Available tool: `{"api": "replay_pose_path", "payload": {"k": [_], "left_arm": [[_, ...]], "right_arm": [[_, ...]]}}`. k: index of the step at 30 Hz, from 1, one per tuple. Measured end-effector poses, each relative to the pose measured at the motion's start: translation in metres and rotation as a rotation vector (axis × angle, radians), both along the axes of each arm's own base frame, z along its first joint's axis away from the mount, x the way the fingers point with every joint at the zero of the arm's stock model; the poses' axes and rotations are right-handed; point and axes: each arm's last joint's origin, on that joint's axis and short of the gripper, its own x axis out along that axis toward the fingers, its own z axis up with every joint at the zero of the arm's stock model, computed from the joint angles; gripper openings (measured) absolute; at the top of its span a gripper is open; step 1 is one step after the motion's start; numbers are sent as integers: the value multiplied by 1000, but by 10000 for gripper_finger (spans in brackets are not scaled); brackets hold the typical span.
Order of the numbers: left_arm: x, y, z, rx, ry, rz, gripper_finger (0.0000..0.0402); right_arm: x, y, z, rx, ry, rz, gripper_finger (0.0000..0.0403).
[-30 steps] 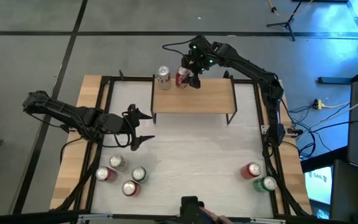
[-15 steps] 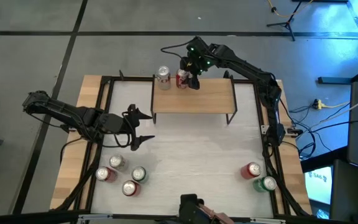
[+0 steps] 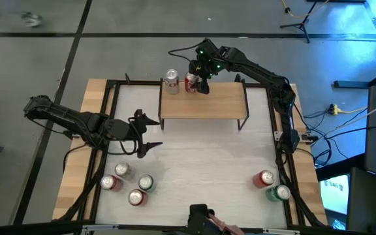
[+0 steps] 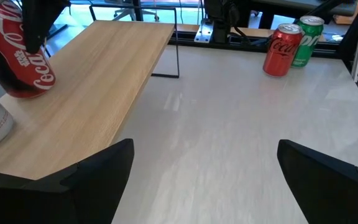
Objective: Place canned beverage on shelf
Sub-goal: Put the top red-white soda can on the shelf
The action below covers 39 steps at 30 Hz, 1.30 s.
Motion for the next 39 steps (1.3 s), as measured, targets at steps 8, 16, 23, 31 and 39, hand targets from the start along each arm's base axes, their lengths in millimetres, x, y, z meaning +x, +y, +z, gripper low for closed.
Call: {"api": "replay_pose_path", "payload": {"k": [8,16,23,31,39], "left_arm": [[0,0,0,0,0,0,387],[0,0,0,0,0,0,387],[0,0,0,0,0,0,387],[0,0,0,0,0,0,387],[0,0,0,0,0,0,387]], "right_arm": [[0,0,0,3,0,-3,308],[0,0,0,3,0,-3,308],[-1,0,0,29,9,-59,308],[-1,0,0,32,12,-85,308],[-1,2,0,80,-7,-43,308]]}}
